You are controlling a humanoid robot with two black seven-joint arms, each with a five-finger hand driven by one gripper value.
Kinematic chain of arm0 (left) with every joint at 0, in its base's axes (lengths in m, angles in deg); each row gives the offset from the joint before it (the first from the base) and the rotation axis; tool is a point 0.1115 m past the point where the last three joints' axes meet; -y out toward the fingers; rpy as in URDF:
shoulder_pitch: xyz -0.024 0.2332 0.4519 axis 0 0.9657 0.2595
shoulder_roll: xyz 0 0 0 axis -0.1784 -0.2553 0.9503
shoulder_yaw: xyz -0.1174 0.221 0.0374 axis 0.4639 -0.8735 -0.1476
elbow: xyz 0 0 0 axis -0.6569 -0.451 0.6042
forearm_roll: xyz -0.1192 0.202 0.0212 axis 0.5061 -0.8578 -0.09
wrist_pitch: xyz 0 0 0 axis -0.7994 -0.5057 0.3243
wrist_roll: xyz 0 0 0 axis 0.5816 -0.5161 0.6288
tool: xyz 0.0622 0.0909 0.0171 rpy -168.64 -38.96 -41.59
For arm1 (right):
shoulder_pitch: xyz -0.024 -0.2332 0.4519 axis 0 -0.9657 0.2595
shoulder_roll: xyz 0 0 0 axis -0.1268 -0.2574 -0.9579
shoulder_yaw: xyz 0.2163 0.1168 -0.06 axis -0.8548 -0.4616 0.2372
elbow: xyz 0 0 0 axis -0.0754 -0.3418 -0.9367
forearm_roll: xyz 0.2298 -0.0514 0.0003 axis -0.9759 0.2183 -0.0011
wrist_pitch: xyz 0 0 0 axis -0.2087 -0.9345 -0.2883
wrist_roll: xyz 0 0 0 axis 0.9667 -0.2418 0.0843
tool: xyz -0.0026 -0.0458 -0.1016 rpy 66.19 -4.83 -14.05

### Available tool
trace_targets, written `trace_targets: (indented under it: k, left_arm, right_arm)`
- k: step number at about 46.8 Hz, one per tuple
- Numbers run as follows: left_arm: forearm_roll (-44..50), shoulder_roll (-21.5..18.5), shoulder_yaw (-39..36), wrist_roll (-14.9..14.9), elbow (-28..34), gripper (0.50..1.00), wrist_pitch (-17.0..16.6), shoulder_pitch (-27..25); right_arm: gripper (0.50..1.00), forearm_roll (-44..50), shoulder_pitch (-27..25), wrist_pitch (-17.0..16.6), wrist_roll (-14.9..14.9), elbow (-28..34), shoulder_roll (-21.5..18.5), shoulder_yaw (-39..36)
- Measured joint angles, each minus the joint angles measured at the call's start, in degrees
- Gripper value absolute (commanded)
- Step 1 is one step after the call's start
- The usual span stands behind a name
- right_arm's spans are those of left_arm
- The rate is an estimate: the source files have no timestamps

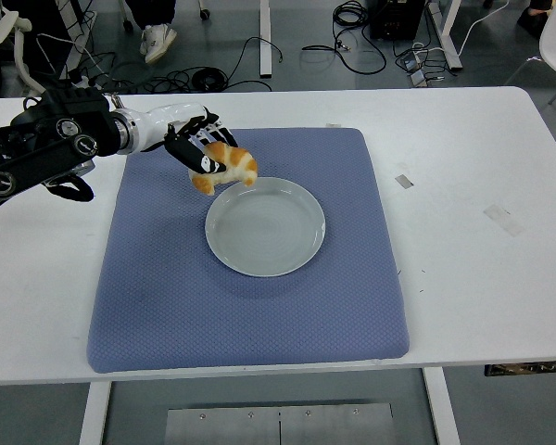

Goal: Place the bread on the plate

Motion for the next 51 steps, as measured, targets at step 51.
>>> trace_targets:
  k: [51]
  left_arm:
    - [-7.11,7.25,-0.72,-0.18,0.73,0.500,6.37,-0.39]
  right_arm:
    - [1.000,-0.01,0.00,0.00,0.01,0.00,0.00,0.02]
